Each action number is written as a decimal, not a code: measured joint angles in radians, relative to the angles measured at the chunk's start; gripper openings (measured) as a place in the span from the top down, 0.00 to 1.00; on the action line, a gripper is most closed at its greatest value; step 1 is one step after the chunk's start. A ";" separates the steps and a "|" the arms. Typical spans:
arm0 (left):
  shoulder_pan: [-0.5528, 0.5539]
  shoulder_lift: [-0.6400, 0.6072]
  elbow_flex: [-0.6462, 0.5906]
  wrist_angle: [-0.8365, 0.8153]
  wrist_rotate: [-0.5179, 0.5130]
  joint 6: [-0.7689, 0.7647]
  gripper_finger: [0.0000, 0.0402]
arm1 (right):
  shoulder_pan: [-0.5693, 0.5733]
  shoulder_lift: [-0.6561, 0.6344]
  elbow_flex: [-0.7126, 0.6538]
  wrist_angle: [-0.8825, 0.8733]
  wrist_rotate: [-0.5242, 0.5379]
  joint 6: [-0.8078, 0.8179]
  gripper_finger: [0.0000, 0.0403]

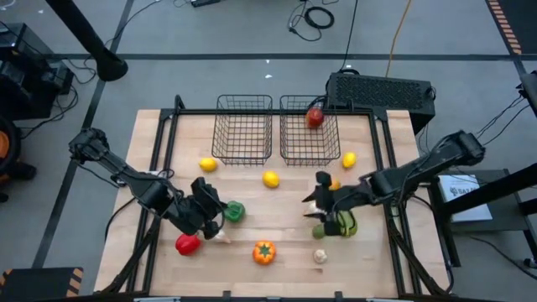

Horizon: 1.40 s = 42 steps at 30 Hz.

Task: Sort produce into baskets
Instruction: Put the green bell pepper into the left wire basket

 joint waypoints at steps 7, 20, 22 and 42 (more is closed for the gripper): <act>-0.024 0.142 0.000 0.013 -0.072 0.057 0.85 | -0.006 0.113 0.000 0.124 0.000 -0.106 0.51; -0.009 0.279 0.000 0.019 -0.058 0.317 0.51 | -0.068 0.219 0.000 0.151 -0.002 -0.154 0.51; 0.004 0.279 0.000 0.020 -0.031 0.365 0.51 | -0.079 0.233 0.000 0.150 -0.002 -0.153 0.51; 0.116 0.279 0.000 0.084 0.185 0.710 0.61 | -0.108 0.254 0.000 0.149 -0.006 -0.153 0.51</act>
